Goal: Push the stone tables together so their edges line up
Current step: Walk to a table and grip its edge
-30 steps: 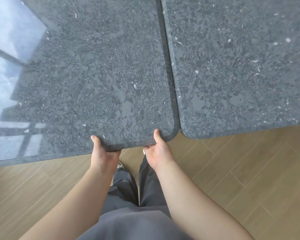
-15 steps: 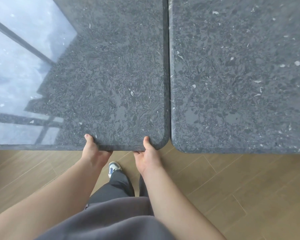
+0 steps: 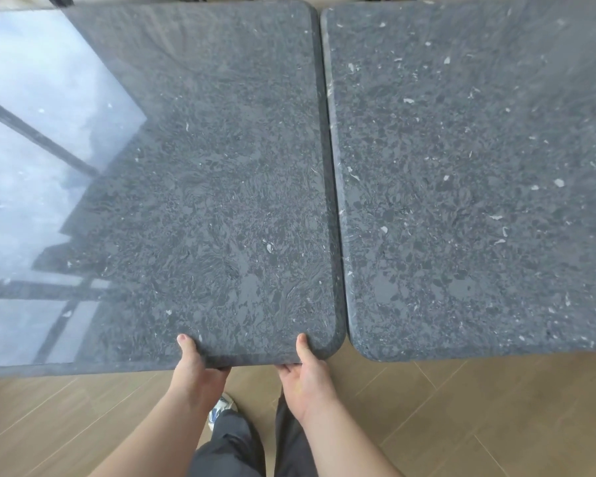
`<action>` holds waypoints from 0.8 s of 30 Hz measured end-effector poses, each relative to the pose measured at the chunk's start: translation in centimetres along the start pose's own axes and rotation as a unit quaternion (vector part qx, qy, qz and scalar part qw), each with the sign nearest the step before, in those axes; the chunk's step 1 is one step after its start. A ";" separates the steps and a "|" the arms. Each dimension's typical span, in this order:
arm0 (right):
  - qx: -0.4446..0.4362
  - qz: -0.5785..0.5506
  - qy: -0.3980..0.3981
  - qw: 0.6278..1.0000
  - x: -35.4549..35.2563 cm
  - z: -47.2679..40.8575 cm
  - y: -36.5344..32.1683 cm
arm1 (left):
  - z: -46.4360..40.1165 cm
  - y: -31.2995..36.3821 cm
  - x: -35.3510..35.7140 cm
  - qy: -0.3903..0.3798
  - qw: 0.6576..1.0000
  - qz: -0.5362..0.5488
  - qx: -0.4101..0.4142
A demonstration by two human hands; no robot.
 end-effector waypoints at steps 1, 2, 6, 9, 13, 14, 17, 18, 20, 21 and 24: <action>0.002 0.000 0.007 1.000 0.0 0.0 0.0 | 0.0 0.2 0.1 -0.001 1.000 -0.010 -0.002; 0.003 0.002 0.012 1.000 0.1 0.0 0.0 | 0.0 0.4 0.1 0.001 1.000 -0.014 -0.011; 0.011 0.022 0.026 0.999 0.9 1.0 -0.2 | 1.4 2.2 0.6 0.000 0.997 -0.033 -0.077; 0.015 0.030 0.045 0.998 2.1 1.8 -0.9 | 2.9 2.9 0.5 -0.018 0.990 -0.108 -0.087; -0.016 0.021 0.088 0.996 3.7 3.1 -0.8 | 4.3 3.7 -0.1 -0.007 0.990 -0.094 -0.102; -0.030 0.016 0.098 0.995 3.9 3.5 -0.4 | 4.6 4.2 -0.2 -0.007 0.990 -0.091 -0.106; -0.074 0.011 0.109 0.991 4.1 4.6 0.6 | 5.2 5.4 -1.1 -0.026 0.988 -0.100 -0.113; -0.086 0.014 0.112 0.990 4.2 5.1 0.9 | 5.4 5.7 -1.4 -0.036 0.987 -0.102 -0.116; -0.107 0.011 0.112 0.988 4.2 6.3 1.8 | 6.0 6.3 -2.2 -0.063 0.985 -0.104 -0.120; -0.117 0.011 0.110 0.987 4.1 6.9 2.2 | 6.4 6.5 -2.5 -0.080 0.984 -0.103 -0.121; -0.152 0.018 0.109 0.982 3.9 8.5 3.1 | 6.8 6.8 -3.5 -0.119 0.982 -0.109 -0.102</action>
Point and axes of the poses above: each hand's wrist, its own z-axis away from the middle knuckle, its own x-axis out of the palm, y = z × x, the point moved 1 cm from there along -z, towards the middle knuckle, and after that the axes turned 9 degrees about -z, right-handed, at the moved point
